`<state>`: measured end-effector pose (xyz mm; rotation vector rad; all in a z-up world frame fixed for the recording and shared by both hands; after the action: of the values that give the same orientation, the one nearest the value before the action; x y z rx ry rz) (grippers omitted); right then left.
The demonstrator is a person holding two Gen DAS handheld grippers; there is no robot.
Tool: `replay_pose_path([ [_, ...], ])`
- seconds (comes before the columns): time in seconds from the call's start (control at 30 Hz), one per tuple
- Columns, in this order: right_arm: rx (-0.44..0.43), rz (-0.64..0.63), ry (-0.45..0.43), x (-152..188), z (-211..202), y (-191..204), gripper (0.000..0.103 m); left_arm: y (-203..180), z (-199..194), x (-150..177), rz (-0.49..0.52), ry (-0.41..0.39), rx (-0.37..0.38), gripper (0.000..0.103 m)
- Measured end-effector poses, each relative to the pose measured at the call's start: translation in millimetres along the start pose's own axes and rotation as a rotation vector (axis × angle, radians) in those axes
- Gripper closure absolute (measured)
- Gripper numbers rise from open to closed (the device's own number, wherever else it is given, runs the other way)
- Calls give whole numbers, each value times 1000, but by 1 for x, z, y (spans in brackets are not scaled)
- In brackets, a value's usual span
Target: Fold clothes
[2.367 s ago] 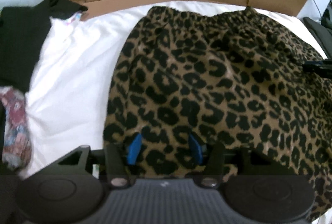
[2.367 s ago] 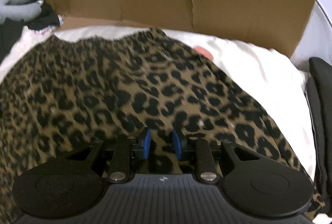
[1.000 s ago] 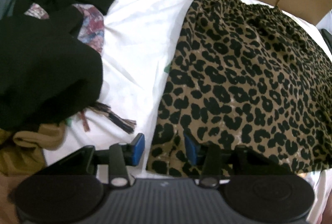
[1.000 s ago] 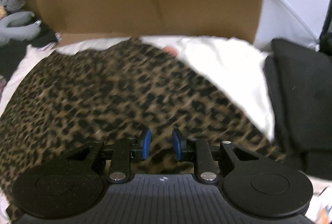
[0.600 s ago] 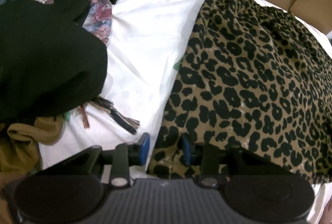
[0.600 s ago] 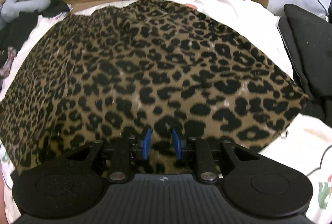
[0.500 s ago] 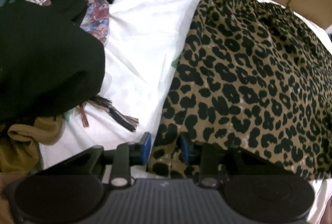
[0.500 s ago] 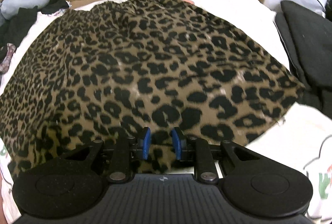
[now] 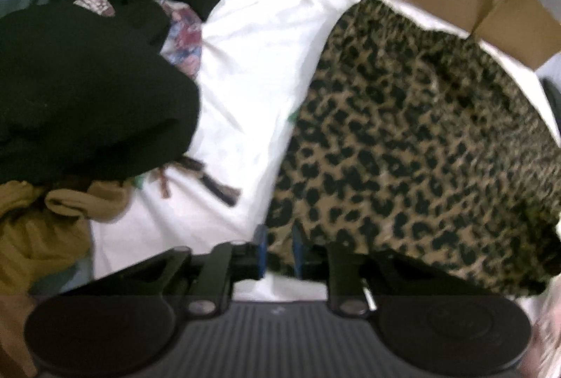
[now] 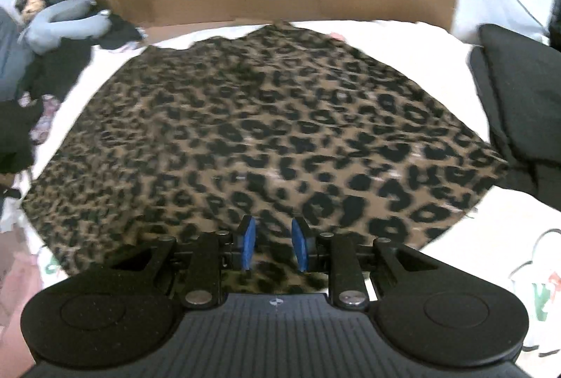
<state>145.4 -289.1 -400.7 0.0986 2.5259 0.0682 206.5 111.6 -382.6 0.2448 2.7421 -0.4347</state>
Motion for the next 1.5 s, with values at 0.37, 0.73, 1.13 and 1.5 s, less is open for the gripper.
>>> replay_pose_path([
  [0.37, -131, -105, 60, -24, 34, 56, 70, -13, 18, -23, 75, 85, 0, 72],
  [0.73, -123, 13, -50, -40, 20, 72, 70, -6, -29, -77, 108, 109, -10, 55],
  [1.13, -108, -77, -11, -14, 0, 77, 70, 6, -7, -63, 26, 73, 1, 51],
  [1.5, -259, -46, 201, 24, -15, 88, 70, 25, 14, -23, -19, 72, 68, 51],
])
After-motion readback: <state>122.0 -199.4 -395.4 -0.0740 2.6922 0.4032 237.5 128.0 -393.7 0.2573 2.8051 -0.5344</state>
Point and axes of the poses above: each gripper's, at about its wrist camera, not at the fingertips, and z roughly the way its jaws point, y to its left, x to its underside, the point moved 4 cm from there along z, roughly the way its jaws point, and after that the axes turned 9 degrees about x, right-handed, at the moved point
